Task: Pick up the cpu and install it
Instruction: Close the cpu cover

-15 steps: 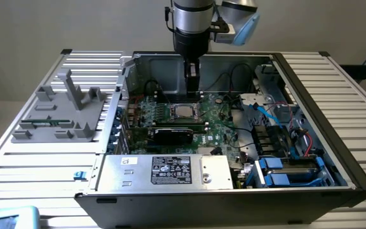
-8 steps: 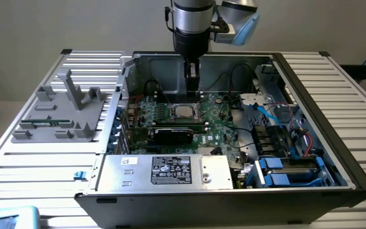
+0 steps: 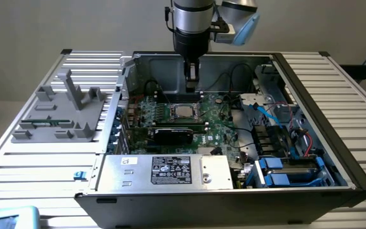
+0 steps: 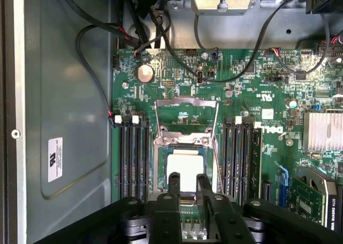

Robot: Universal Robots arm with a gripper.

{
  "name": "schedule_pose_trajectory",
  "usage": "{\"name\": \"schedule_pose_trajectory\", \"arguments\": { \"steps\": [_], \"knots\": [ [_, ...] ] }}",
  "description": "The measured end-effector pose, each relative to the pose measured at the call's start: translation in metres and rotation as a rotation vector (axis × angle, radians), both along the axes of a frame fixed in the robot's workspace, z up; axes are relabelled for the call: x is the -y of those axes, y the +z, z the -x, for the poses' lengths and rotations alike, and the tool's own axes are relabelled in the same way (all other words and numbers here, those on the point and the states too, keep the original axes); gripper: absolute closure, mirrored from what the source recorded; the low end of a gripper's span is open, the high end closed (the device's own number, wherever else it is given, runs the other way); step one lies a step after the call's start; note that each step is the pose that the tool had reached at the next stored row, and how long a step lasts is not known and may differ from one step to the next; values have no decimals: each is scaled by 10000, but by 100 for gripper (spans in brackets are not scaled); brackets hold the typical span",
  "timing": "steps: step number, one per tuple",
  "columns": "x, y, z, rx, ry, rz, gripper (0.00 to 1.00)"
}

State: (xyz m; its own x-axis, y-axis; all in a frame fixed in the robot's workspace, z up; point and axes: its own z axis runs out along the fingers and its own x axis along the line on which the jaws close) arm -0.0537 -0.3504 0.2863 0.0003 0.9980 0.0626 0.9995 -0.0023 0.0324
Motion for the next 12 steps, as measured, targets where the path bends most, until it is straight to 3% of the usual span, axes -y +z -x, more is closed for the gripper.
{"name": "schedule_pose_trajectory", "arguments": {
  "steps": [3, 6, 12],
  "knots": [
    [0, 0, 0, 0, 0, 0, 87],
    [0, 0, -25, -1, 1, 3, 88],
    [0, -7, -289, 0, 0, 0, 88]
  ]
}}
